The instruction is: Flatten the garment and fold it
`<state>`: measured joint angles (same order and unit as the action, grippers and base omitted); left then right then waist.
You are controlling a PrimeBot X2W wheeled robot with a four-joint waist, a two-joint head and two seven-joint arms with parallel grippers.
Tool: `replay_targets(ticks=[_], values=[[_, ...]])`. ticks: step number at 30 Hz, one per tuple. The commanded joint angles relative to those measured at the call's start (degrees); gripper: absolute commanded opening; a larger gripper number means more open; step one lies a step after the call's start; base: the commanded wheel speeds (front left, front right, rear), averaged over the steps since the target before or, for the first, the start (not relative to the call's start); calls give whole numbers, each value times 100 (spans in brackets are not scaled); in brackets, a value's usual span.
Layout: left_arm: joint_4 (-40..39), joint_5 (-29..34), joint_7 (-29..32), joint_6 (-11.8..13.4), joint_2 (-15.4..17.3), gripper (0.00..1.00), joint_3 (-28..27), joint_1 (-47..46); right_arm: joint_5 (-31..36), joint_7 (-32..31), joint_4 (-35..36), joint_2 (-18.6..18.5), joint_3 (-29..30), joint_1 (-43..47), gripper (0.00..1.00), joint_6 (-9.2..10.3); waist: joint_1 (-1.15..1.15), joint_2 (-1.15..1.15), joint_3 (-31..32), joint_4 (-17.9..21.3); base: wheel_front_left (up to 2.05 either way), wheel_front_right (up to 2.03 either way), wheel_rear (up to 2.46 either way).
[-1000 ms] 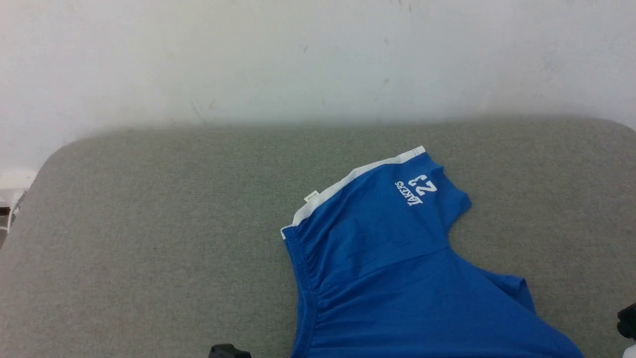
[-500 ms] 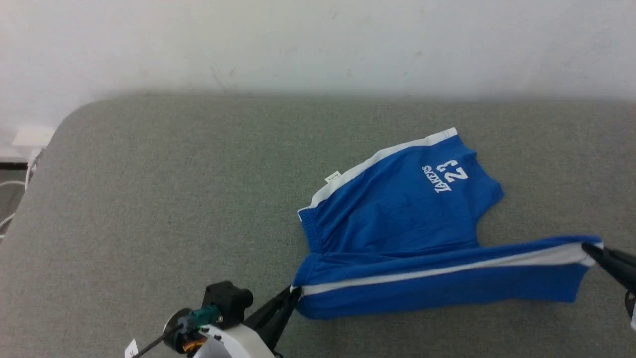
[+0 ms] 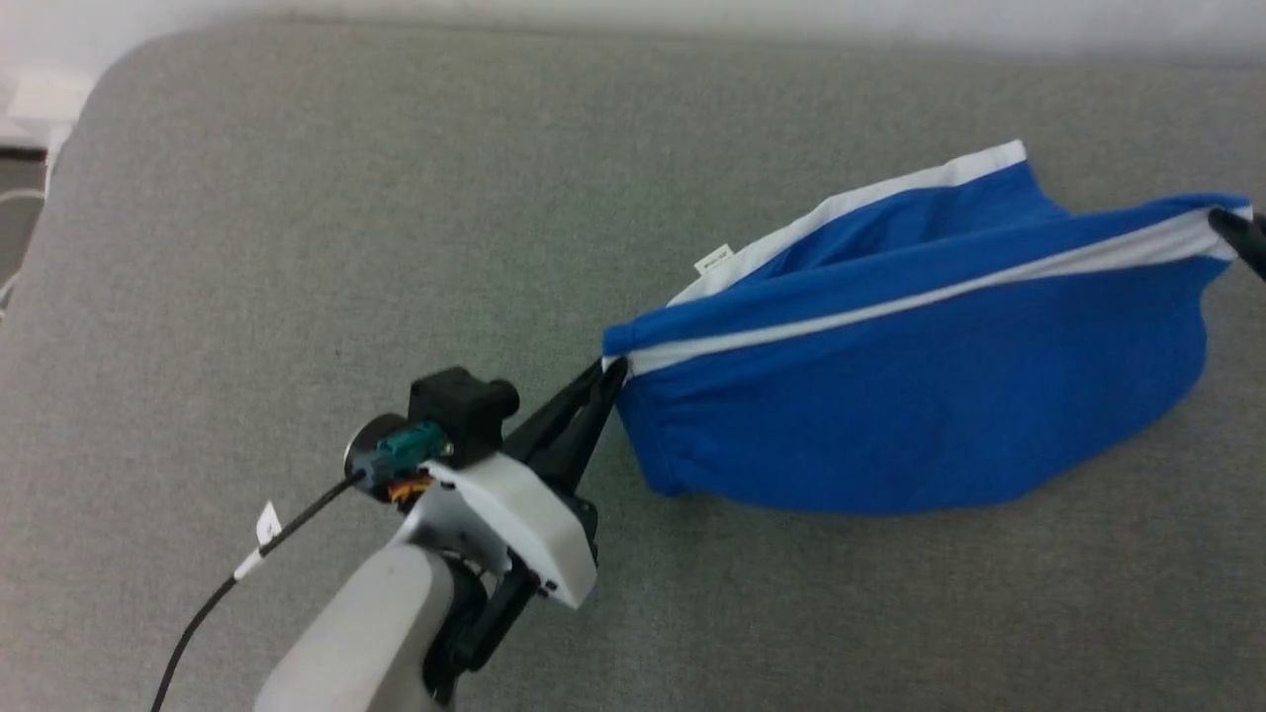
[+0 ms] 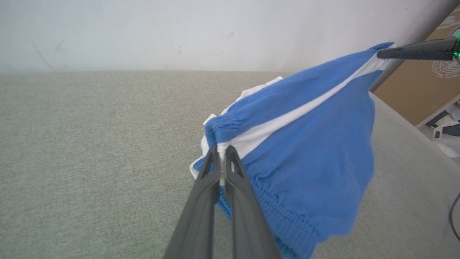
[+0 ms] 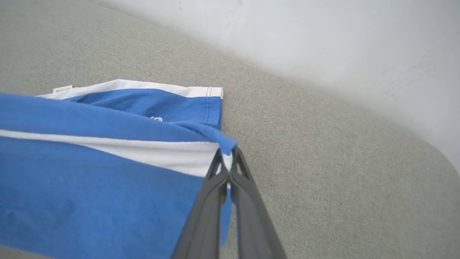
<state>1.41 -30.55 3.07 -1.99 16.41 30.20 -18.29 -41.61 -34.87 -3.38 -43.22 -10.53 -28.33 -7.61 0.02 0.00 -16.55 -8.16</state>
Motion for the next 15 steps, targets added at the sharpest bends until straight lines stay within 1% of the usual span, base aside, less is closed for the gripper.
replay_targets(ticks=[1,3,7,11,15], values=[[117,61,-40,-46,-50,0,-22,-177,162,-52,-140,0,-114,-275,0,12,-2,0,-654,-320,0,0,0],[299,64,-86,-100,-153,0,3,-408,368,-90,-387,0,-313,-651,0,12,-2,0,-816,-392,0,0,0],[708,78,-221,-178,-360,0,45,-832,551,-43,-932,114,-571,-1301,0,12,-2,0,-1071,-528,0,0,0],[1088,128,-392,-189,-537,0,61,-1153,736,40,-1401,154,-845,-1812,0,12,-2,0,-1257,-633,0,0,0],[1429,143,-622,-187,-741,0,85,-1336,843,207,-1818,152,-1153,-2114,0,12,-2,0,-1338,-704,0,0,0]])
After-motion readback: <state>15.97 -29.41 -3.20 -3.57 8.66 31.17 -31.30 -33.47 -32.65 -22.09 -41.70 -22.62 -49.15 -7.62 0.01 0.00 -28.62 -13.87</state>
